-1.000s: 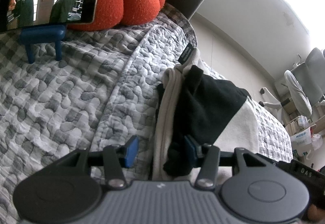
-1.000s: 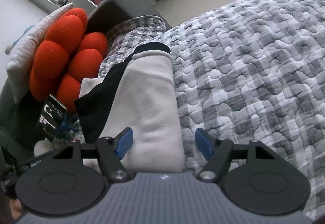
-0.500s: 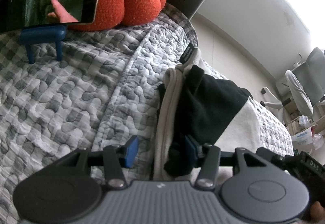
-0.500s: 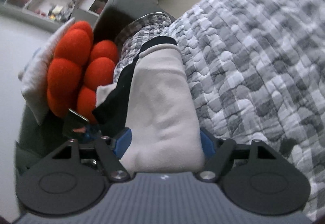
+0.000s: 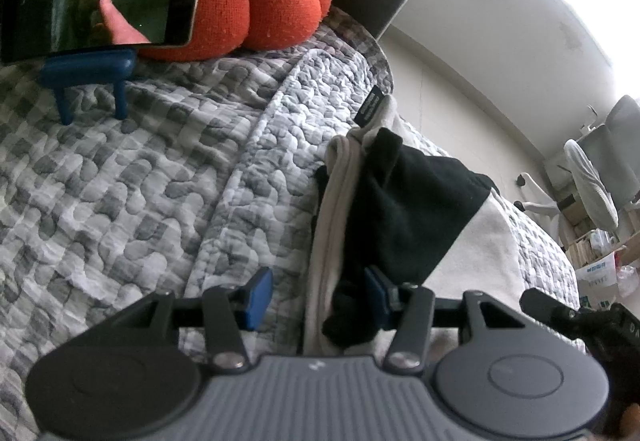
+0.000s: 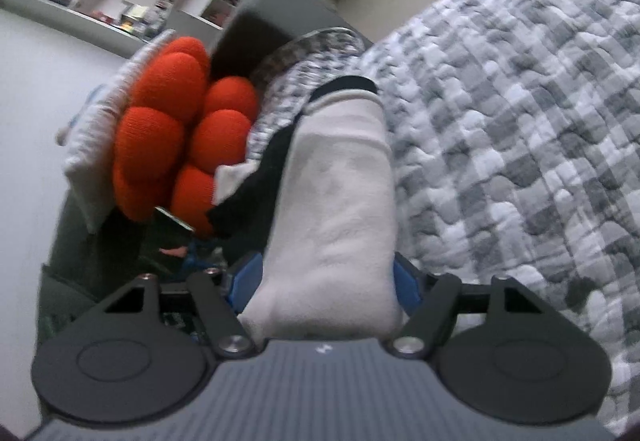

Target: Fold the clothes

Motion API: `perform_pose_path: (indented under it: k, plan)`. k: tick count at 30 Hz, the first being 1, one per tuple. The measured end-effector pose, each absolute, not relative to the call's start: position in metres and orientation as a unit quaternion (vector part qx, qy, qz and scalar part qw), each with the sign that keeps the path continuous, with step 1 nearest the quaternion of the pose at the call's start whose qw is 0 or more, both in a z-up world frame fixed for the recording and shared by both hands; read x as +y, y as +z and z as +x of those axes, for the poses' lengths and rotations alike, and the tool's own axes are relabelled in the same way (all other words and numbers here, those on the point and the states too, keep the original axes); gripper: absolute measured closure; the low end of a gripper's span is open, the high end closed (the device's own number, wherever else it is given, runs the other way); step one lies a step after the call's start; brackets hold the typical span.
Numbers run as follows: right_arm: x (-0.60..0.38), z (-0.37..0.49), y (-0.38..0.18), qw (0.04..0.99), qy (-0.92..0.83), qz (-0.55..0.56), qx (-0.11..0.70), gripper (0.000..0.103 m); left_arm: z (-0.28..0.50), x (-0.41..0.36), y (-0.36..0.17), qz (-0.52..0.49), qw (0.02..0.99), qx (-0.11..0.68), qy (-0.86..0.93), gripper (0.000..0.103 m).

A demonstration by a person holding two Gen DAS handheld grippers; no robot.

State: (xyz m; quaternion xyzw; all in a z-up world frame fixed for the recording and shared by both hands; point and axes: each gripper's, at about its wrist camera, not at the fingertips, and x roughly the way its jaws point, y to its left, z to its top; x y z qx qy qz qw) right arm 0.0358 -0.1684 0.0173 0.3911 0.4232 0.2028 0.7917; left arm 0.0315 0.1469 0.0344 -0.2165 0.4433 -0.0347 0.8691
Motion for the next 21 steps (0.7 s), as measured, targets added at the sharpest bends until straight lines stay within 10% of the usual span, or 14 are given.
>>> perform_pose_path:
  k: [21]
  plan:
    - [-0.156,0.04,0.011,0.806,0.186,0.35,0.439,0.03,0.031,0.146,0.034,-0.214,0.869,0.444,-0.035,0.051]
